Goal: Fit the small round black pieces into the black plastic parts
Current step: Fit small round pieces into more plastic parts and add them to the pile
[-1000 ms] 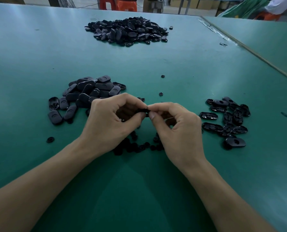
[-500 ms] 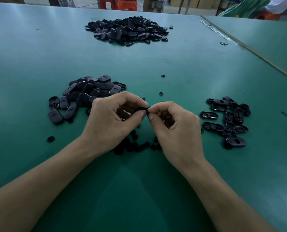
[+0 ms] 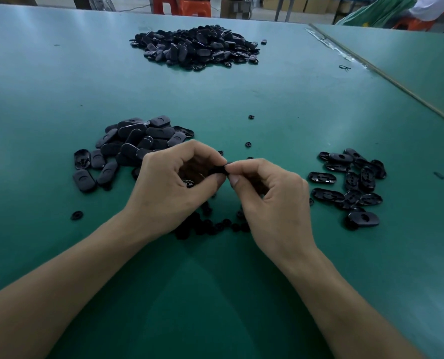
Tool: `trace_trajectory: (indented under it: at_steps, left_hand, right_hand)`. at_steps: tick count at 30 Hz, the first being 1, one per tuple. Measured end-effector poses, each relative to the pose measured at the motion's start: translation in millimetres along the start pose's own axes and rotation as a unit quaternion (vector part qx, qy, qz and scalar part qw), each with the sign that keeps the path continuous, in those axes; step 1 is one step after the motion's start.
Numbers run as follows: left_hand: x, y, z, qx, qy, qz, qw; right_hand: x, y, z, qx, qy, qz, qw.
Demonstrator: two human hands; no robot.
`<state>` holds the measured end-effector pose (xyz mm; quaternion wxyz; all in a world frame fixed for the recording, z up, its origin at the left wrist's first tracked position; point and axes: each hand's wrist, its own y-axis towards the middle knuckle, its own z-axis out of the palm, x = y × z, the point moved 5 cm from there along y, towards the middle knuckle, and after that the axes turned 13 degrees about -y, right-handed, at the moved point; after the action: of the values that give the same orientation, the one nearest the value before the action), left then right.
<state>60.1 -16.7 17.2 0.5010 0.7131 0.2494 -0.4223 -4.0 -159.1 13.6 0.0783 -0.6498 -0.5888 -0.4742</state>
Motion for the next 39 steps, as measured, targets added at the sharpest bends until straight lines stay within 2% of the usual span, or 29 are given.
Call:
trace_trajectory:
  at_steps: [9, 13, 16, 26, 39]
  left_hand:
    - [2.8, 1.2, 0.6, 0.010, 0.025, -0.002, 1.000]
    - [1.1, -0.2, 3.6, 0.024, 0.055, 0.014, 0.998]
    - [1.4, -0.8, 4.0, 0.030, 0.053, 0.011, 0.998]
    - [6.4, 0.6, -0.7, 0.014, -0.054, -0.044, 0.997]
    - [6.5, 1.2, -0.7, 0.012, -0.074, -0.077, 0.994]
  right_hand:
    - [2.0, 0.8, -1.4, -0.002, -0.025, -0.034, 0.999]
    - [-1.2, 2.3, -5.0, -0.015, -0.047, -0.026, 0.998]
    - [-3.8, 3.8, -3.9, 0.010, -0.042, -0.016, 0.999]
    - [-5.4, 3.9, -2.3, 0.050, 0.019, -0.002, 0.999]
    - [-6.2, 3.2, 1.7, 0.083, 0.012, 0.035, 0.996]
